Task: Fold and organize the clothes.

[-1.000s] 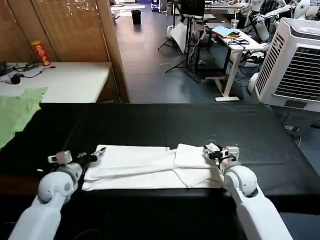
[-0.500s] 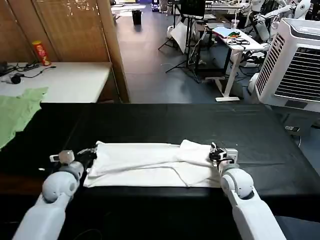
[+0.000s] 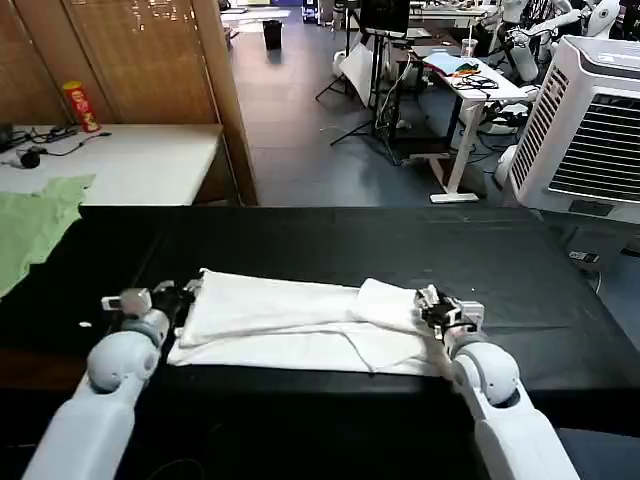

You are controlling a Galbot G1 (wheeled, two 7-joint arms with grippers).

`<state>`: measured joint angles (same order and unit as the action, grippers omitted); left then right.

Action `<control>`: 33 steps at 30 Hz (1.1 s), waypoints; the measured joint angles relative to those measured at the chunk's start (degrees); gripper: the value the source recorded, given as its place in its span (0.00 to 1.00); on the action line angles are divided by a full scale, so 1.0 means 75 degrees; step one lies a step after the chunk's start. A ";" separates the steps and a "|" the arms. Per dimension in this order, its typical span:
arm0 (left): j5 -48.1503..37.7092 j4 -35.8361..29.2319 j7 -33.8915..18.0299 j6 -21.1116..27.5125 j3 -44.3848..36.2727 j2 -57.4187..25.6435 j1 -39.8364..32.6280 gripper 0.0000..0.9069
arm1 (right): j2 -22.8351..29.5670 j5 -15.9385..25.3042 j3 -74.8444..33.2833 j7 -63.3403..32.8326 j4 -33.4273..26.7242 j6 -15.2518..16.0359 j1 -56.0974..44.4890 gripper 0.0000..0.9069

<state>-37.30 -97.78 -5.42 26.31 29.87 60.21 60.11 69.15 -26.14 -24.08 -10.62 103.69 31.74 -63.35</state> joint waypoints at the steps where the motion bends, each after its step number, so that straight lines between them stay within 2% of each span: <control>1: -0.0188 -0.0034 -0.0024 0.0038 0.0051 -0.0039 -0.0016 0.97 | -0.0016 -0.0032 -0.0011 0.0001 0.0057 0.0007 -0.0027 0.97; 5: -0.1208 -0.0103 -0.0303 0.0374 0.0294 -0.0154 -0.0038 0.97 | -0.0062 -0.0093 -0.0037 -0.0002 0.0307 0.0034 -0.0155 0.97; 12: -0.1440 -0.0357 -0.0294 0.0253 0.0535 -0.0163 0.0342 0.97 | -0.0084 -0.0149 -0.0050 0.0025 0.0781 0.0146 -0.0345 0.97; 20: -0.0673 -0.1218 -0.0099 0.0024 0.0656 0.0246 0.1458 0.97 | -0.0210 -0.0309 -0.0183 0.0078 0.1227 0.0146 -0.0561 0.97; 27: -0.0215 -0.1462 -0.0026 -0.0122 0.0617 0.0617 0.2157 0.97 | -0.0215 -0.0342 -0.0209 0.0081 0.1432 0.0146 -0.0653 0.97; 28: -0.0170 -0.1472 -0.0010 -0.0129 0.0610 0.0644 0.2223 0.85 | -0.0207 -0.0342 -0.0204 0.0081 0.1442 0.0146 -0.0653 0.97; 29: -0.0150 -0.1472 -0.0003 -0.0132 0.0607 0.0667 0.2271 0.80 | -0.0201 -0.0342 -0.0199 0.0081 0.1451 0.0145 -0.0654 0.97; 30: -0.0110 -0.1472 0.0006 -0.0134 0.0602 0.0688 0.2313 0.70 | -0.0193 -0.0342 -0.0197 0.0081 0.1458 0.0144 -0.0651 0.97; 31: -0.0078 -0.1472 0.0018 -0.0136 0.0601 0.0709 0.2356 0.48 | -0.0186 -0.0341 -0.0193 0.0081 0.1467 0.0139 -0.0650 0.97; 33: -0.0018 -0.1472 0.0039 -0.0136 0.0599 0.0736 0.2423 0.41 | -0.0179 -0.0340 -0.0191 0.0082 0.1482 0.0135 -0.0650 0.97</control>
<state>-37.43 -108.82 -5.13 25.29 34.36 65.73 78.28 67.81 -28.69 -25.51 -10.01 114.81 32.75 -68.23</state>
